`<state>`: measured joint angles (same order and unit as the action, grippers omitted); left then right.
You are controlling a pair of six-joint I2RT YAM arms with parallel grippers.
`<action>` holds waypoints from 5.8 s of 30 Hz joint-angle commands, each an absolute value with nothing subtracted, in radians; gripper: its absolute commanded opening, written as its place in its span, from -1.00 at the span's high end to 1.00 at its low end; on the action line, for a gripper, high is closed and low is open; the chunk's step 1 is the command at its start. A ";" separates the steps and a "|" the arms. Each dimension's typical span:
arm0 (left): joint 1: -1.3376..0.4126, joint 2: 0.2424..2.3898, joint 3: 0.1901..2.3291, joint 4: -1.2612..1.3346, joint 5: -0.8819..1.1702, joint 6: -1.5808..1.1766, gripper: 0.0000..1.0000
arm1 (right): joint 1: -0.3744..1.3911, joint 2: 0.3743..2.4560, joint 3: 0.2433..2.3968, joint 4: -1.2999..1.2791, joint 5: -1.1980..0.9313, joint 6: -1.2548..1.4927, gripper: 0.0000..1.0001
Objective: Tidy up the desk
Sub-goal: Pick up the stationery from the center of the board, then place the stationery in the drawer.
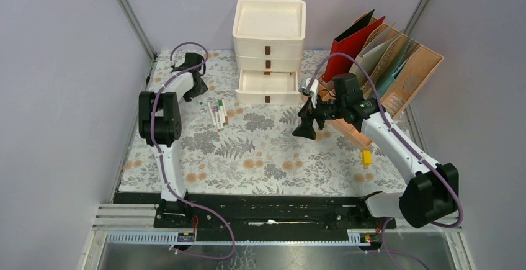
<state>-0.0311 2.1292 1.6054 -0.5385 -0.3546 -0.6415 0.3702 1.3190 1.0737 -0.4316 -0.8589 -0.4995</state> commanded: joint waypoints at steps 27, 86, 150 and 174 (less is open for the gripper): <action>-0.017 2.265 1.725 -0.658 -0.288 -0.569 0.80 | 0.365 1.274 1.067 -0.407 -0.908 -0.521 -0.77; -0.748 1.088 0.265 1.112 -0.135 -0.951 1.00 | 0.531 1.565 0.830 0.529 -1.174 0.435 -0.48; -0.666 0.540 0.297 0.175 -0.342 -0.549 -0.97 | 0.539 1.823 1.552 -0.623 -0.203 -0.653 1.00; -0.630 0.522 0.253 0.169 -0.321 -0.574 -0.97 | 0.537 2.222 2.052 -0.653 0.082 -0.680 0.89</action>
<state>-0.6415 0.5186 0.2569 0.1280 -0.3454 -0.5716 0.5316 2.1963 1.9991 -0.6880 0.0269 -0.6838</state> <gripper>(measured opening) 0.987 0.208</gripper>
